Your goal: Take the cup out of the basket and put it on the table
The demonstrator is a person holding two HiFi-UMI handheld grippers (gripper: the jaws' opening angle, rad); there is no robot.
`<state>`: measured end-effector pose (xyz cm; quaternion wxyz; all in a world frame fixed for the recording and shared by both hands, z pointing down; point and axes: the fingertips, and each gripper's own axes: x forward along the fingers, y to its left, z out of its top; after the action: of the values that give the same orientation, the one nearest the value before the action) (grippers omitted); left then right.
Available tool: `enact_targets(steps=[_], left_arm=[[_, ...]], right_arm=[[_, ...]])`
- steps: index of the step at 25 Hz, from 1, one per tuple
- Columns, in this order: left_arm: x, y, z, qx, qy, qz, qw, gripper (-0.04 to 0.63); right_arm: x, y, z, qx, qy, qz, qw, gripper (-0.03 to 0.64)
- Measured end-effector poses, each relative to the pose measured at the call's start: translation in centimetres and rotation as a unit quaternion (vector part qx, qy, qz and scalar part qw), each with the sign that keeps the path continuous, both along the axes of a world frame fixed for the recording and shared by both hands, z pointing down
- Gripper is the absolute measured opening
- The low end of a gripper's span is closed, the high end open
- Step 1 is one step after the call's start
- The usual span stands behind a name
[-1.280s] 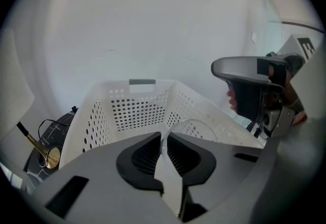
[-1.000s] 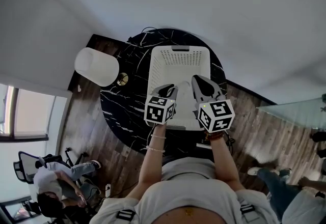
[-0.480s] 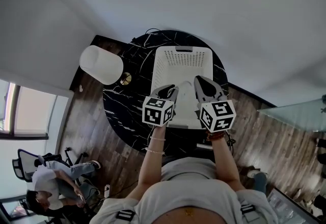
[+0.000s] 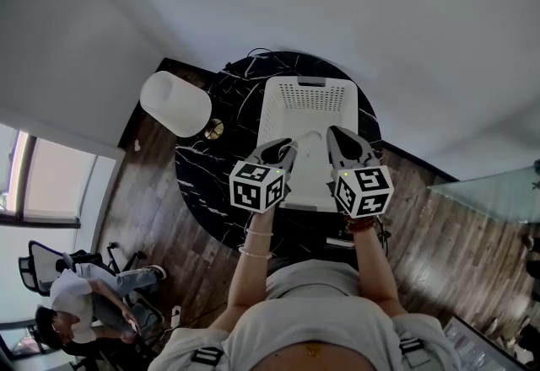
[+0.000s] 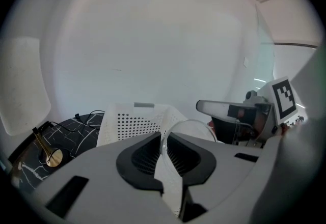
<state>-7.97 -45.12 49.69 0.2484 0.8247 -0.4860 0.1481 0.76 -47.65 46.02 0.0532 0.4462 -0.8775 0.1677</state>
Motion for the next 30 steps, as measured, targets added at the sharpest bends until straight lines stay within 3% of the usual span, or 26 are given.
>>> enact_targets(steps=[30], left_arm=[[-2.8,1.6,-7.0,0.075,0.096,-0.027,0.9922,0.046]], right_arm=[[-1.3,0.3,-0.7,0.013,0.009,0.001,1.0,0.008]])
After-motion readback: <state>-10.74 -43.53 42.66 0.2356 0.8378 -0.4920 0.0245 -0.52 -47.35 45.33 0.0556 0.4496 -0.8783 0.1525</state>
